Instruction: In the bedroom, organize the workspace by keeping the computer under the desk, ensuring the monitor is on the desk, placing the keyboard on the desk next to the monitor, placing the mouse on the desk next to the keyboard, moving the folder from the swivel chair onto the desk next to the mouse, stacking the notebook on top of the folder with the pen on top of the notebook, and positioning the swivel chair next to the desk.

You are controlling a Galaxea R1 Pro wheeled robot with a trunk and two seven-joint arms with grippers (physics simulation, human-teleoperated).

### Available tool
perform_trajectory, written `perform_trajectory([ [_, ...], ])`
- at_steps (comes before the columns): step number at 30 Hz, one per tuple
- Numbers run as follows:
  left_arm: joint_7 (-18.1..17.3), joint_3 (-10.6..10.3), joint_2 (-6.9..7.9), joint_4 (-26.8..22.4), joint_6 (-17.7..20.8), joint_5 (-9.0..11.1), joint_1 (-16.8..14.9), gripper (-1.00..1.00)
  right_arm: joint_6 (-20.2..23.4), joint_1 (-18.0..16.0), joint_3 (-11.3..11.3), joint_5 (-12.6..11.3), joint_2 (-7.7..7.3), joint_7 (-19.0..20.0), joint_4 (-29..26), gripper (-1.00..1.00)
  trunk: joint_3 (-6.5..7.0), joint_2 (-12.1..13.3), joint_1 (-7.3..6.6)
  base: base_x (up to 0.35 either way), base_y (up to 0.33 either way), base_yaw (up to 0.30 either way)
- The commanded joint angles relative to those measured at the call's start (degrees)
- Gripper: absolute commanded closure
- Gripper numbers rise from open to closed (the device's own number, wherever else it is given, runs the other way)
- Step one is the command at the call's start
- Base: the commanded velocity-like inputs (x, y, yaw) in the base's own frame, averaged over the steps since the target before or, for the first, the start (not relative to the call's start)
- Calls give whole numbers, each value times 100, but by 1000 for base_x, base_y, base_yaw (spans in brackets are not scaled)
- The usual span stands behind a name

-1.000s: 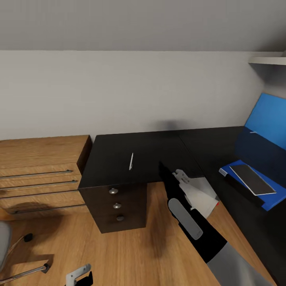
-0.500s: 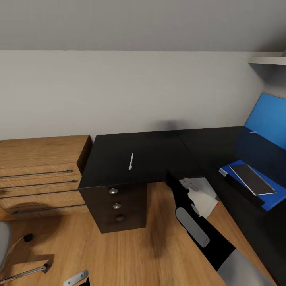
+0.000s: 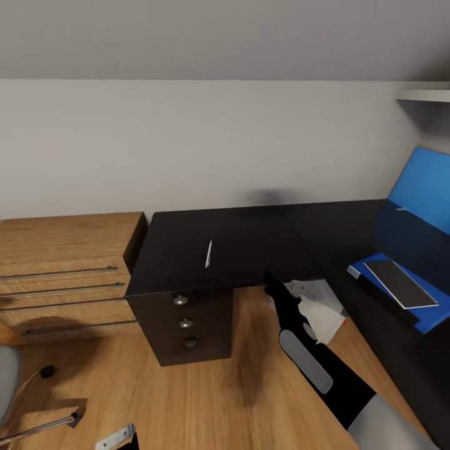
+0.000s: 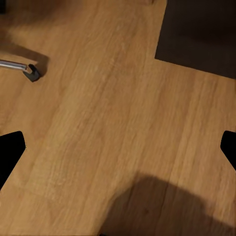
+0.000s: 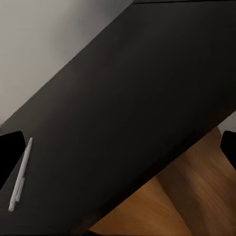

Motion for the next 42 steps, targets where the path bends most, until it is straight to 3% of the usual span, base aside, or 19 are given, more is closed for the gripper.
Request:
perform_trajectory([
  [1, 1, 2, -4, -6, -56, 59, 3, -100, -39, -6, 27, -12, -5, -25, -7, -100, -4, -2, 0, 0, 0, 198],
  [32, 17, -12, -10, -6, -173, 55, 2, -100, -40, -6, 39, 46, 18, -31, 16, -100, -4, -2, 0, 0, 0, 264],
  [42, 19, -13, -10, -6, -173, 55, 2, -100, -40, -5, 34, 46, -8, -18, 1, -100, -4, -2, 0, 0, 0, 41],
])
